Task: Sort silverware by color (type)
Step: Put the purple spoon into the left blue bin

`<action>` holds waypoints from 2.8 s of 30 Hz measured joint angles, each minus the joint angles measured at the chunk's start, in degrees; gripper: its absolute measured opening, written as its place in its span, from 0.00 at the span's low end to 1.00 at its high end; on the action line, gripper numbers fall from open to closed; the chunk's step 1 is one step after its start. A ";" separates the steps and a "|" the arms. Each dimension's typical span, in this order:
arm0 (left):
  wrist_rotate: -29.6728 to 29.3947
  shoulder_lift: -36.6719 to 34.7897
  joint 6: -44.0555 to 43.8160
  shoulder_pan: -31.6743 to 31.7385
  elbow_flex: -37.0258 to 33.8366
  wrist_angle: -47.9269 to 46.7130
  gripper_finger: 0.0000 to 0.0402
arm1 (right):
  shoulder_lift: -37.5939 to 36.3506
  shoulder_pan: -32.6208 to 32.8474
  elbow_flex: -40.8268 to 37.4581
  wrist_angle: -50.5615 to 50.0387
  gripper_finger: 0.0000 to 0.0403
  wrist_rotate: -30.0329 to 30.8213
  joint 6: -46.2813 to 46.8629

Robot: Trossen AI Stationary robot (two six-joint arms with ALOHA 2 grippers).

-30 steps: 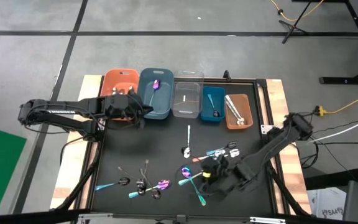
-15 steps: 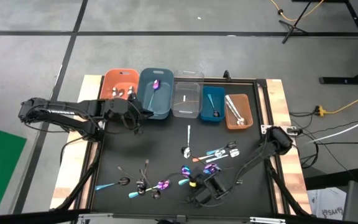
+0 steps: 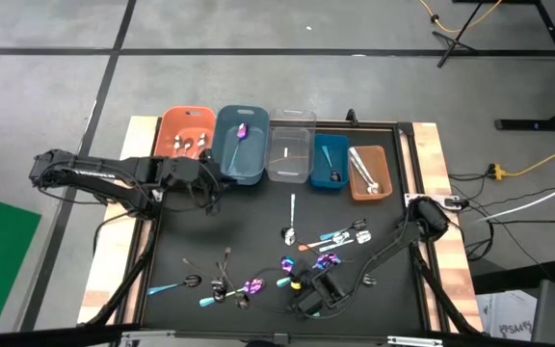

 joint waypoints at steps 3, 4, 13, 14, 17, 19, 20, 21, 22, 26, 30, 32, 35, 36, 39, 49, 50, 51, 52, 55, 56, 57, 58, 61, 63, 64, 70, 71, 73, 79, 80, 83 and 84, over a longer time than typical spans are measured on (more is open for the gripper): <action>-0.03 0.00 0.00 -0.27 0.00 0.05 0.07 | 1.04 -0.02 -0.20 -0.79 0.35 1.18 -0.26; -0.08 0.00 0.00 -0.27 0.00 0.09 0.07 | 1.47 -0.11 -0.20 -0.42 0.35 1.62 -0.63; -0.70 0.02 1.88 -0.27 0.00 -0.36 0.07 | 1.47 -1.35 -1.11 1.30 0.35 4.40 -5.81; -0.78 0.02 1.88 -0.27 0.00 -0.65 0.07 | 1.45 -1.71 -1.67 2.22 0.35 4.23 -6.10; -1.46 0.02 1.90 -0.29 0.00 -1.06 0.07 | 1.50 -2.39 -2.90 4.22 0.35 2.55 -7.37; -1.71 0.02 1.92 -0.28 0.00 -1.27 0.07 | 1.48 -2.68 -2.92 4.33 0.35 1.91 -7.50; -1.73 0.02 1.92 -0.27 0.00 -1.35 0.07 | 1.45 -2.67 -2.89 4.41 0.35 1.67 -7.52; -1.73 0.02 1.92 -0.27 0.00 -1.33 0.07 | 1.45 -2.67 -2.89 4.41 0.35 1.62 -7.52; -1.73 0.02 1.92 -0.29 0.00 -1.38 0.07 | 1.45 -2.67 -2.89 4.37 0.35 1.59 -7.52; -1.73 0.02 1.92 -0.28 0.00 -1.76 0.07 | 1.45 -2.64 -2.90 4.23 0.35 1.30 -7.52; -1.73 0.02 1.90 -0.29 0.00 -1.92 0.07 | 1.45 -2.62 -2.90 4.02 0.35 0.30 -7.51; -1.73 0.02 1.88 -0.29 0.00 -1.95 0.07 | 1.45 -2.62 -2.89 3.96 0.35 -0.72 -7.52; -1.73 0.02 1.89 -0.27 0.00 -1.95 0.07 | 1.45 -2.62 -2.90 3.91 0.35 -1.83 -7.54; -1.73 0.02 1.88 -0.28 0.00 -1.95 0.07 | 1.45 -2.62 -2.89 3.95 0.35 -2.07 -7.64; -1.72 0.02 1.80 -0.29 0.00 -1.97 0.07 | 1.18 -2.69 -2.91 3.93 0.35 -2.86 -8.85; -1.73 0.02 1.44 -0.29 0.00 -1.97 0.07 | 0.92 -2.56 -2.89 6.37 0.35 -3.53 -15.05; -1.73 0.02 1.38 -0.29 0.00 -1.97 0.07 | 0.92 -2.33 -2.89 6.61 0.35 -4.19 -16.20; -1.67 0.02 1.18 -0.29 0.00 -1.95 0.07 | 0.92 -2.10 -2.89 6.69 0.35 -5.11 -17.23; -1.54 0.02 0.60 -0.27 0.00 -1.93 0.07 | 0.92 -1.87 -2.89 6.62 0.35 -5.47 -18.31; -1.17 0.02 -2.82 -0.31 0.00 -1.89 0.07 | 0.99 -1.06 -2.89 5.03 0.35 -5.86 -20.43; -1.16 0.02 -4.21 -0.31 0.00 -1.85 0.07 | 1.01 -0.90 -2.89 4.09 0.35 -6.02 -20.84; -1.14 0.02 -5.48 -0.31 0.00 -1.84 0.07 | 1.03 -0.51 -2.89 2.71 0.35 -6.31 -21.00; -1.14 0.02 -6.34 -0.31 -0.02 -1.85 0.07 | 1.03 -0.23 -2.89 0.91 0.35 -6.42 -21.03; -1.11 0.02 -7.28 -0.31 -0.02 -1.84 0.07 | 1.04 0.17 -2.89 -4.18 0.35 -8.51 -20.99; -1.17 0.02 -7.27 -0.31 -0.02 -1.82 0.07 | 1.07 0.12 -2.89 -5.34 0.35 -9.47 -20.92; -1.20 0.02 -7.29 -0.31 -0.02 -1.81 0.07 | 1.07 0.13 -2.89 -5.40 0.35 -9.43 -20.94; -1.22 0.02 -7.30 -0.29 -0.02 -1.80 0.07 | 1.07 -0.39 -2.89 -4.70 0.35 -9.15 -21.00; -1.22 0.02 -7.30 -0.29 -0.02 -1.81 0.07 | 1.07 -0.47 -2.89 -4.44 0.35 -9.06 -20.95; -1.22 0.02 -7.26 -0.29 -0.02 -1.81 0.07 | 1.07 -0.81 -2.89 -2.68 0.35 -8.58 -20.89; -1.25 0.02 -7.35 -0.29 -0.02 -1.81 0.07 | 1.07 -1.11 -2.89 -0.06 0.35 -4.76 -17.59; -1.25 0.02 -7.54 -0.29 -0.02 -1.79 0.07 | 1.08 -1.10 -2.89 0.22 0.35 -3.66 -16.33; -1.20 0.02 -7.63 -0.54 -0.02 -1.79 0.07 | 1.44 -1.07 -2.89 2.54 0.35 -1.79 -13.02; -1.18 0.02 -7.61 -0.57 -0.02 -1.78 0.07 | 1.58 -1.07 -2.89 3.18 0.35 -1.76 -11.69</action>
